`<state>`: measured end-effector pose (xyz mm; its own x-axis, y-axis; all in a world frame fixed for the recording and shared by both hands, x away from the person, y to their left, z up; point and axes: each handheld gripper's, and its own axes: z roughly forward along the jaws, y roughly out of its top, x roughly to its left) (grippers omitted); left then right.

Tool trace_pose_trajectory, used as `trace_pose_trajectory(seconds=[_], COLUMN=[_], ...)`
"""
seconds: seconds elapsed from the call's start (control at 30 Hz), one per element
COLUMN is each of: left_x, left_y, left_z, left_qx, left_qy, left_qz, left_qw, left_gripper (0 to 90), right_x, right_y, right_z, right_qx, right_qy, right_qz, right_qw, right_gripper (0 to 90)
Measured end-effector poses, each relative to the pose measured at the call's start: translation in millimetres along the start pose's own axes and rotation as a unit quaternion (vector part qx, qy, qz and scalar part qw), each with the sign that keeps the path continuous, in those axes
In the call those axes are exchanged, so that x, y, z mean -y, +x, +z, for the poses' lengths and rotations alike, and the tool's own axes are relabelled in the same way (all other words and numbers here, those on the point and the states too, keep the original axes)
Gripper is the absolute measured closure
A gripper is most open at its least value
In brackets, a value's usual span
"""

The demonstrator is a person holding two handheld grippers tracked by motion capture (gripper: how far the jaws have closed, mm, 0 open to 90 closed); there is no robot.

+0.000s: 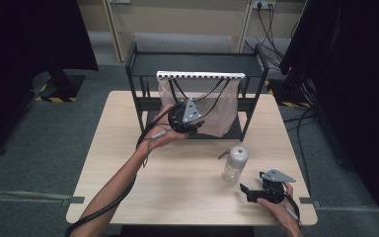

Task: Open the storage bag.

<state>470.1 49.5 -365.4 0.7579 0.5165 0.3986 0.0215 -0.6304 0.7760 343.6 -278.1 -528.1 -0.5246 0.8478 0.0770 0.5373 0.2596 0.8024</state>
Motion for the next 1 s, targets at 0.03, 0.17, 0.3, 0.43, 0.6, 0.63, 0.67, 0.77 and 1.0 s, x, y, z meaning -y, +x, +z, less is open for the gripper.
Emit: trace_pose_trajectory(seconds=[0.03, 0.17, 0.3, 0.43, 0.6, 0.63, 0.67, 0.77, 1.0], left_x=[0.3, 0.8, 0.4, 0.1, -1.9, -2.0, -2.1, -2.6, -4.0], left_y=[-0.1, -0.8, -0.7, -2.4, -3.6, -3.7, -3.9, -4.1, -3.2], left_z=[0.8, 2.9, 4.5, 5.0, 2.5, 2.2, 1.9, -0.6, -9.4], left_qx=[0.000, -0.001, -0.004, -0.005, -0.007, -0.006, -0.002, 0.012, 0.040], left_qy=[0.002, 0.009, 0.017, 0.027, 0.031, 0.031, 0.031, 0.027, 0.012], left_qz=[0.003, 0.014, 0.021, 0.024, 0.027, 0.026, 0.025, 0.019, 0.009], left_qw=[1.0000, 0.9999, 0.9996, 0.9993, 0.9991, 0.9992, 0.9992, 0.9994, 0.9991], left_gripper=[53.3, 60.5, 69.1, 80.4, 84.8, 85.4, 85.6, 86.2, 85.7], right_x=[0.0, 0.0, 0.0, 0.0, -0.1, -0.1, -0.1, -0.2, -0.3], right_y=[0.0, -0.1, -0.1, -0.1, -0.4, -0.3, -0.2, -0.3, 0.0], right_z=[0.0, 0.1, 0.1, 0.2, 0.4, 0.3, 0.4, 0.5, 0.7], right_qx=[0.000, 0.000, 0.000, -0.001, -0.001, -0.001, -0.001, -0.001, -0.001], right_qy=[0.000, 0.000, 0.001, 0.001, 0.001, 0.001, 0.001, 0.001, 0.002], right_qz=[0.000, 0.001, 0.001, 0.003, 0.005, 0.005, 0.005, 0.004, 0.004], right_qw=[1.0000, 1.0000, 1.0000, 1.0000, 1.0000, 1.0000, 1.0000, 1.0000, 1.0000], right_gripper=[4.0, 4.0, 4.0, 4.1, 4.1, 4.1, 4.1, 4.1, 4.1])
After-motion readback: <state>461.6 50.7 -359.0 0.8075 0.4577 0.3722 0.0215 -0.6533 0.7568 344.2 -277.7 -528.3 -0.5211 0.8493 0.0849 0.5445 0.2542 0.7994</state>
